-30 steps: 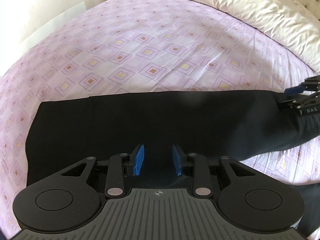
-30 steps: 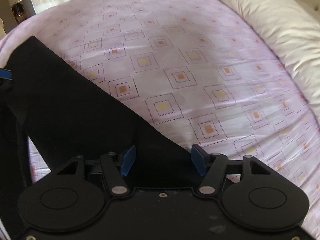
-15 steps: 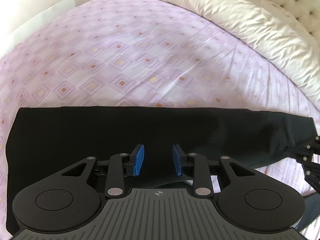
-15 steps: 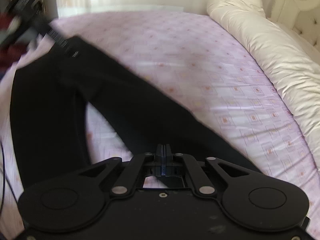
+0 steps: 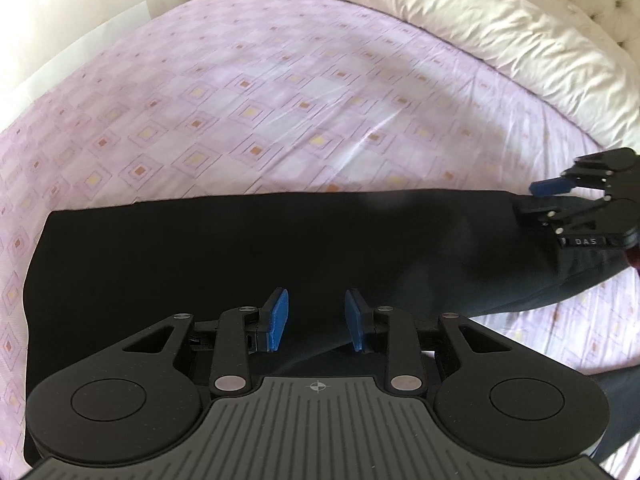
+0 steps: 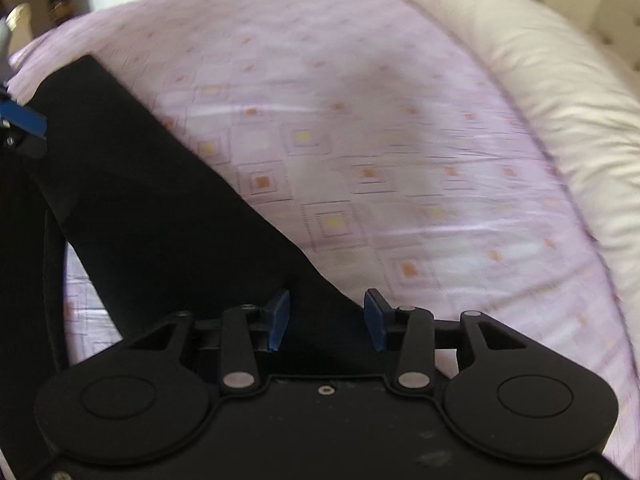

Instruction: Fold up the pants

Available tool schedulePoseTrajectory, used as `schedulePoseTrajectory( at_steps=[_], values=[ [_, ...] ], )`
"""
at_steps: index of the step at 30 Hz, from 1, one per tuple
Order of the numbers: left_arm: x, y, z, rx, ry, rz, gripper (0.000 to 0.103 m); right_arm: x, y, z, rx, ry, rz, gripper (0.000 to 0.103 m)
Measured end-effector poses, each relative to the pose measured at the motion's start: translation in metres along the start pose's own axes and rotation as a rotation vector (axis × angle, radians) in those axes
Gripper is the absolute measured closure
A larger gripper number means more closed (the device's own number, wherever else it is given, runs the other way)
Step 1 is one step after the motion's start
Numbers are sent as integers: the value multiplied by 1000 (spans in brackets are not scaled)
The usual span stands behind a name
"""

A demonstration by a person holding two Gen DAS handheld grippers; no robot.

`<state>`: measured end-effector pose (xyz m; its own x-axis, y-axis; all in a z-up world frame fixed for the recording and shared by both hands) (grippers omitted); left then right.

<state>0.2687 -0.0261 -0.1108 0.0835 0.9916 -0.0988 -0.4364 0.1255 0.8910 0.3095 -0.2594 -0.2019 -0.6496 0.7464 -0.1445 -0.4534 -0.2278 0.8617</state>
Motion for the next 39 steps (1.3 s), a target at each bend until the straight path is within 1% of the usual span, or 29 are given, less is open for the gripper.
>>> schedulePoseTrajectory(
  at_steps=[1,2,3,4,5,6,7,10,14,16,18,21,24,26,30,35,37,39],
  values=[
    [2,-2,0,7,3,-4,72,3,-9,2,18,18,24,58],
    [4,-3,0,14,6,-9,72,3,-15,3,16,32,36,57],
    [5,-4,1,18,10,-12,72,3,-15,7,-1,35,48,57],
    [7,-4,2,17,15,-10,72,3,-16,8,10,20,72,57],
    [7,-4,4,14,20,-8,72,2,-17,8,17,-10,97,70],
    [7,-4,7,10,26,-8,72,4,-15,7,15,-43,137,97],
    [7,-3,8,8,30,-11,72,8,-11,7,12,-43,133,97],
    [2,0,14,1,46,-28,72,30,17,4,-45,59,32,98],
    [-12,6,19,6,86,-76,72,74,75,-13,-151,158,-84,98],
    [-20,6,20,18,104,-101,72,97,96,-24,-174,184,-103,98],
    [-27,4,21,33,123,-112,72,121,107,-33,-182,212,-123,98],
    [-32,-4,22,71,159,-120,72,147,107,-43,-178,239,-133,98],
    [-34,-13,24,122,219,-141,72,157,103,-47,-175,226,-143,98],
    [-35,-19,26,145,239,-142,71,158,101,-48,-179,217,-149,98],
    [-39,-33,28,184,226,-104,70,157,98,-48,-186,203,-155,98],
    [-43,-50,23,235,238,-86,70,155,98,-50,-195,197,-147,98],
    [-44,-58,21,253,244,-68,70,157,97,-50,-197,205,-149,98],
    [-44,-67,19,275,246,-46,72,157,96,-50,-199,204,-151,98]
  ],
)
Point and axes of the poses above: each gripper's, at about its wrist camera, not at the fingertips, and y roughly against the way its jaws point, x to its left, z to its top, the point moved 10 cm from there along -y, roughly the way its jaws point, and after that the axes turned 9 degrees about y, right-handed, at the moved point
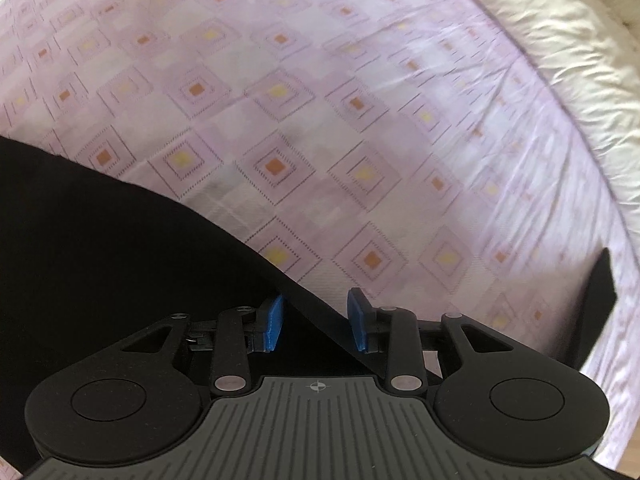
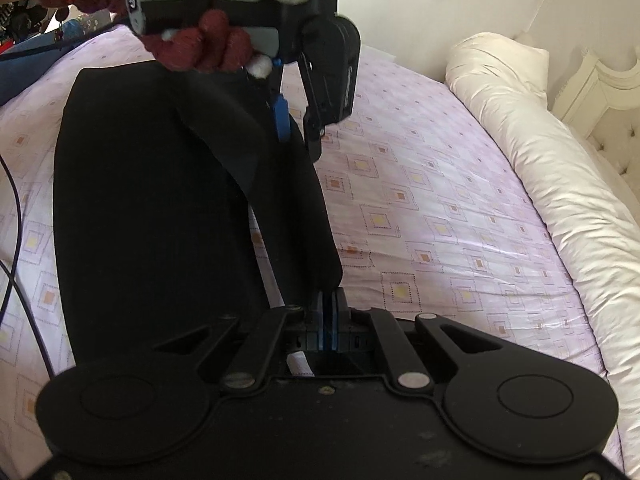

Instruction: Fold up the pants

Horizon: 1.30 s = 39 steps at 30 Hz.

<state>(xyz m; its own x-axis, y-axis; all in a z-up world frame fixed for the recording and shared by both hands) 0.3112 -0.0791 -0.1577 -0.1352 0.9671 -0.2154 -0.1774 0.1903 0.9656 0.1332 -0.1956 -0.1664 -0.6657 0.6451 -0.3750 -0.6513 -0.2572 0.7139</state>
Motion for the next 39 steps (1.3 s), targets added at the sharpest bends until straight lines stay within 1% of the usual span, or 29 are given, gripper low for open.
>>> schedulePoseTrajectory(
  at_steps=[1,2,3,4,5,8,10,12,15,17,18,19,20,21,22,24,26,28,30,33,36,39],
  values=[
    [-1,-4,0,2,-6,9,72,0,1,-1,-2,-4,1,98],
    [-1,-5,1,-11,-11,13,80,1,3,-1,-3,-9,2,98],
    [1,-3,1,-42,-13,26,94,-2,4,-1,-5,-13,0,98],
    [1,1,0,-72,-20,28,94,-3,7,-1,-6,-19,-3,98],
    [1,8,-3,-104,-31,15,94,-3,7,0,-6,-24,-5,98],
    [4,42,-20,-216,-89,7,97,-3,14,0,-7,-44,-14,98],
    [9,72,-41,-309,-125,-26,97,-5,18,0,-8,-69,-7,98],
    [18,92,-65,-352,-150,-53,98,-5,25,-2,-5,-103,6,98],
    [39,106,-107,-374,-155,-88,98,-4,33,-8,13,-177,56,97],
    [55,106,-132,-385,-156,-95,98,-2,37,-13,23,-225,83,95],
    [63,102,-147,-378,-153,-96,98,-1,40,-16,24,-258,101,93],
    [69,98,-158,-364,-149,-98,98,-2,43,-18,24,-292,111,93],
    [76,90,-170,-341,-141,-99,98,-3,47,-19,19,-328,122,88],
    [78,83,-175,-323,-137,-95,98,-6,51,-21,11,-375,132,84],
    [83,74,-182,-301,-132,-99,98,-10,55,-23,5,-421,132,82],
    [90,61,-188,-264,-108,-112,97,-24,61,-28,5,-529,121,77],
    [95,55,-189,-252,-97,-123,97,-43,66,-35,24,-635,59,67],
    [94,54,-187,-262,-110,-137,97,-68,65,-47,77,-713,-51,64],
    [92,53,-184,-251,-133,-132,97,-92,59,-59,134,-775,-162,59],
    [92,53,-178,-221,-150,-149,96,-127,41,-80,212,-919,-287,56],
    [95,54,-174,-193,-139,-186,96,-149,14,-93,252,-1028,-364,56],
    [102,56,-173,-171,-117,-225,96,-164,-16,-96,312,-1046,-438,55]
  ],
)
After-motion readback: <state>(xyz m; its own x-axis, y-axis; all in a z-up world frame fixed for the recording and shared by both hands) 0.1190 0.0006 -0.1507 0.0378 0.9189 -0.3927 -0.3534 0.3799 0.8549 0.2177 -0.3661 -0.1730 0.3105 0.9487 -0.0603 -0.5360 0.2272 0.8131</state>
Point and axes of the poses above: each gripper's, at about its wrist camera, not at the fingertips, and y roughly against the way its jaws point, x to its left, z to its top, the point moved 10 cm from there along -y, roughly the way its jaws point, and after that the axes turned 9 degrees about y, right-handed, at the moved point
